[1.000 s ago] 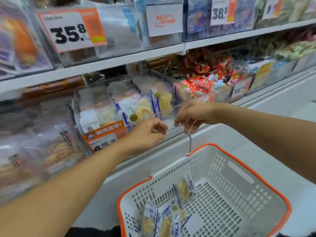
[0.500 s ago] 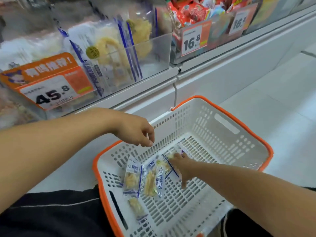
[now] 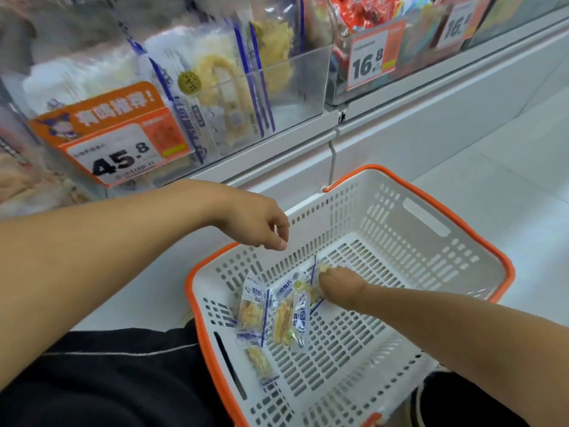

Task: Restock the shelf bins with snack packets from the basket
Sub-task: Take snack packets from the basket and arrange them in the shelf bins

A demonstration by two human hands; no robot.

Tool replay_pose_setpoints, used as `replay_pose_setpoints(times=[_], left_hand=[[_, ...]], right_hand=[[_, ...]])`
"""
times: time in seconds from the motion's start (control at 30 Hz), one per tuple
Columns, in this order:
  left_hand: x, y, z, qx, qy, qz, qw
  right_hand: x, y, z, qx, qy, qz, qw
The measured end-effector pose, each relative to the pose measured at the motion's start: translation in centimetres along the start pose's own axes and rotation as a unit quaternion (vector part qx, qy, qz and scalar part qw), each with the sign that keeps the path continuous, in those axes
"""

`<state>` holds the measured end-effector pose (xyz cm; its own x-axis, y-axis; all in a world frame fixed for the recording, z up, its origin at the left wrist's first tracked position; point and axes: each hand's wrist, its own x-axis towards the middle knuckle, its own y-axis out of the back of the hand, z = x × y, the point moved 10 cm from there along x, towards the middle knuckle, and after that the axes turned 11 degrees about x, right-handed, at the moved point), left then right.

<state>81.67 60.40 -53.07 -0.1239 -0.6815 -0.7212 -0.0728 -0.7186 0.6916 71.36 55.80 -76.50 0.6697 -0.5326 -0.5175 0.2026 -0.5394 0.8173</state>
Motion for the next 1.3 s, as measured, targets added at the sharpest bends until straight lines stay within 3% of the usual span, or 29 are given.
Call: replay_pose_setpoints(times=[0.07,0.13,0.23,0.3,0.37,0.4,0.43,0.47,0.53,0.57,0.6,0.7,0.77,0.87,0.97,1.07,1.17,1.3], left_hand=[[-0.1,0.2,0.1,0.015,0.011,0.0,1.0],[-0.4,0.6,-0.2,0.021,0.04,0.001,0.999],[-1.4,1.8,0.2,-0.05,0.035,0.029,0.998],[-2.7,4.9,1.0,-0.148,-0.004,0.147,0.978],[-5.0,9.1,0.2,-0.266,-0.011,0.328,0.907],[-6.6,10.8,-0.6,-0.326,-0.007,0.412,0.851],[-8.0,12.1,-1.4,-0.386,-0.003,0.462,0.798],[-9.1,12.8,-2.0,-0.435,0.0,0.488,0.757],[-10.4,13.5,-2.9,-0.497,0.006,0.506,0.705],[-11.1,13.8,-3.2,-0.505,0.009,0.512,0.695],[-11.5,14.0,-3.3,-0.504,0.011,0.519,0.69],[-12.8,14.5,-3.8,-0.474,0.025,0.555,0.683],[-14.9,15.4,-3.9,-0.393,0.038,0.618,0.68],[-18.6,17.0,-4.4,-0.138,0.152,0.695,0.689],[-17.8,16.6,-5.9,0.01,0.263,0.614,0.745],[-15.4,15.4,-7.0,0.066,0.313,0.516,0.794],[-14.7,15.3,-7.5,0.082,0.34,0.479,0.805],[-14.6,15.2,-7.7,0.112,0.345,0.467,0.806]], right_hand=[[-0.8,3.9,-0.3,0.119,-0.065,0.019,0.991],[-2.2,8.7,-0.6,0.31,-0.121,-0.001,0.943],[-6.1,17.7,-3.5,0.617,-0.123,-0.044,0.776],[-8.9,25.2,-5.2,0.718,-0.058,-0.002,0.693],[-11.5,31.7,-6.0,0.767,0.001,0.048,0.64],[-12.7,34.3,-6.3,0.764,0.027,0.066,0.641],[-13.8,36.8,-6.4,0.731,0.05,0.083,0.676],[-14.8,39.0,-6.3,0.658,0.071,0.106,0.742],[-16.6,43.4,-6.6,0.421,0.115,0.175,0.883],[-17.5,45.1,-7.4,0.306,0.14,0.21,0.918],[-18.3,46.1,-8.4,0.227,0.169,0.237,0.929],[-18.7,46.0,-11.8,0.189,0.255,0.213,0.924],[-18.2,46.0,-12.7,0.176,0.288,0.214,0.917],[-19.7,50.8,-11.6,0.064,0.282,0.389,0.875],[-20.1,52.9,-11.3,0.024,0.284,0.47,0.835],[-17.9,52.4,-13.4,-0.021,0.279,0.472,0.836],[-15.9,52.3,-15.4,-0.02,0.276,0.441,0.854],[-13.1,51.0,-15.6,-0.099,0.197,0.406,0.887]])
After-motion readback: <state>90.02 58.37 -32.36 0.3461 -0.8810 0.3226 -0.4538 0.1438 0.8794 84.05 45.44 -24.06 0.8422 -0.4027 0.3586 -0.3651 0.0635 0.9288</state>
